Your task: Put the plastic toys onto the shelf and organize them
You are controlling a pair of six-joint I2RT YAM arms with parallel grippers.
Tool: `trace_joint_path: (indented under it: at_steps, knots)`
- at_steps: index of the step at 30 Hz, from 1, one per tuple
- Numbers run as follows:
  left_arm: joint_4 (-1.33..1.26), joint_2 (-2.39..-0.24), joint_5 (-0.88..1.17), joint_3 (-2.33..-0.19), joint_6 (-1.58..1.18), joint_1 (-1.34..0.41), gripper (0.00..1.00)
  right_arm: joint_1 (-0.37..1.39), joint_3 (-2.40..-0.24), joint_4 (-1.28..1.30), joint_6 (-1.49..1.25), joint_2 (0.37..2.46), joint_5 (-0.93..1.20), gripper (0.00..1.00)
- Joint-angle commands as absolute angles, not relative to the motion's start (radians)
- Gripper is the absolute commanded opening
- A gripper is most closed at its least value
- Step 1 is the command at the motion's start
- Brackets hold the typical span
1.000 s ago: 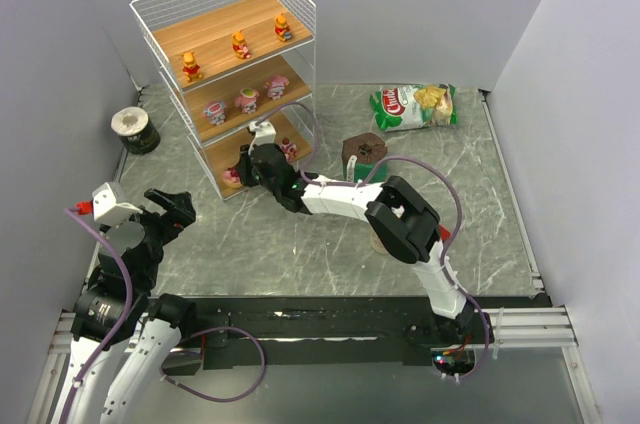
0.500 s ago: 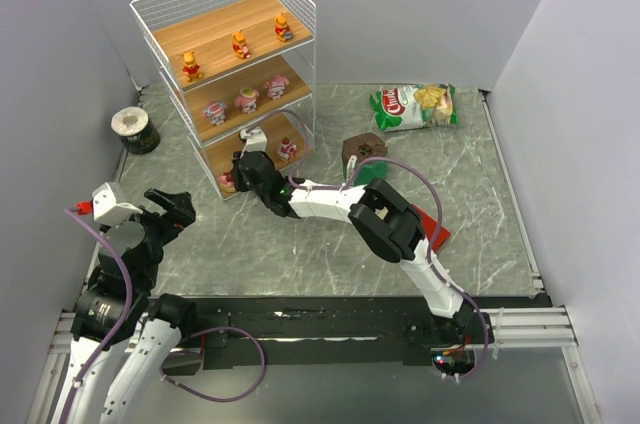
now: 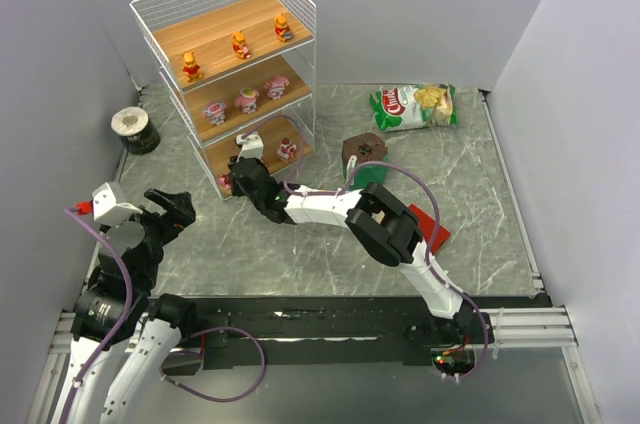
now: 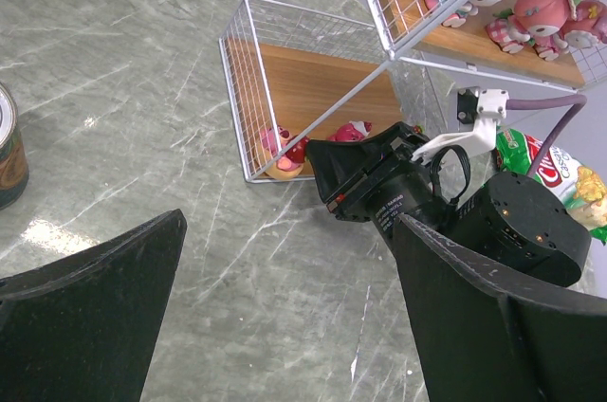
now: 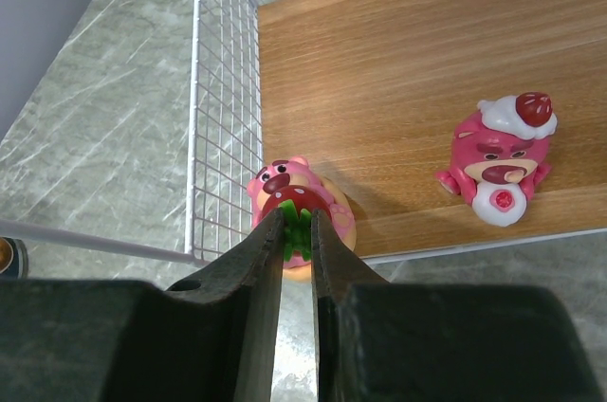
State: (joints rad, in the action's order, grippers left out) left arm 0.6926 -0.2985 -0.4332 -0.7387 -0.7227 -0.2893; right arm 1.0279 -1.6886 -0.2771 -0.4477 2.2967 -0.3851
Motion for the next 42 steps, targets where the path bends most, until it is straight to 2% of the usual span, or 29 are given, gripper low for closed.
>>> trace_joint_path:
  at_steps: [1, 19, 25, 31, 35, 42]
  knots:
    - [0.667, -0.296, -0.445, -0.738, -0.729, -0.291, 0.96, 1.037, -1.717, -0.324, -0.437, 2.318, -0.420, 0.09]
    - [0.666, -0.288, -0.445, -0.736, -0.729, -0.291, 0.96, 1.049, -1.718, -0.308, -0.440, 2.344, -0.429, 0.29]
    - [0.664, -0.293, -0.443, -0.736, -0.727, -0.291, 0.96, 1.052, -1.692, -0.337, -0.420, 2.312, -0.443, 0.52]
    - [0.666, -0.295, -0.443, -0.738, -0.727, -0.291, 0.96, 1.061, -1.646, -0.386, -0.376, 2.232, -0.451, 0.65]
    - [0.658, -0.284, -0.427, -0.739, -0.721, -0.291, 0.96, 1.071, -1.576, -0.429, -0.351, 2.152, -0.456, 0.69]
    - [0.653, -0.256, -0.403, -0.742, -0.718, -0.291, 0.96, 1.081, -1.297, -0.482, -0.324, 1.929, -0.433, 0.82]
